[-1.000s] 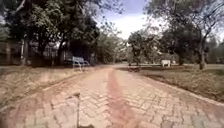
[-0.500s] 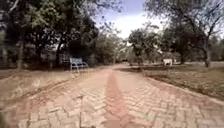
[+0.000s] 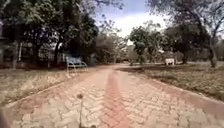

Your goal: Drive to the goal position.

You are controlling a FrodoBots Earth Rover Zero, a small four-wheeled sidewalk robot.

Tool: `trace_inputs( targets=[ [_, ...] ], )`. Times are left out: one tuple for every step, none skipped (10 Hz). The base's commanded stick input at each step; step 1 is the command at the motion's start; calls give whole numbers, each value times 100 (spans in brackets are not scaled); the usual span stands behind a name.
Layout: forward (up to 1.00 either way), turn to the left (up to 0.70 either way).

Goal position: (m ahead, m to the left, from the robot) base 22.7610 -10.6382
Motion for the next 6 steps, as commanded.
trace_inputs(
  targets=[
    [85, 26],
    [85, 10],
    [85, 0],
    [85, 0],
    [85, 0],
    [85, 0]
  ],
)
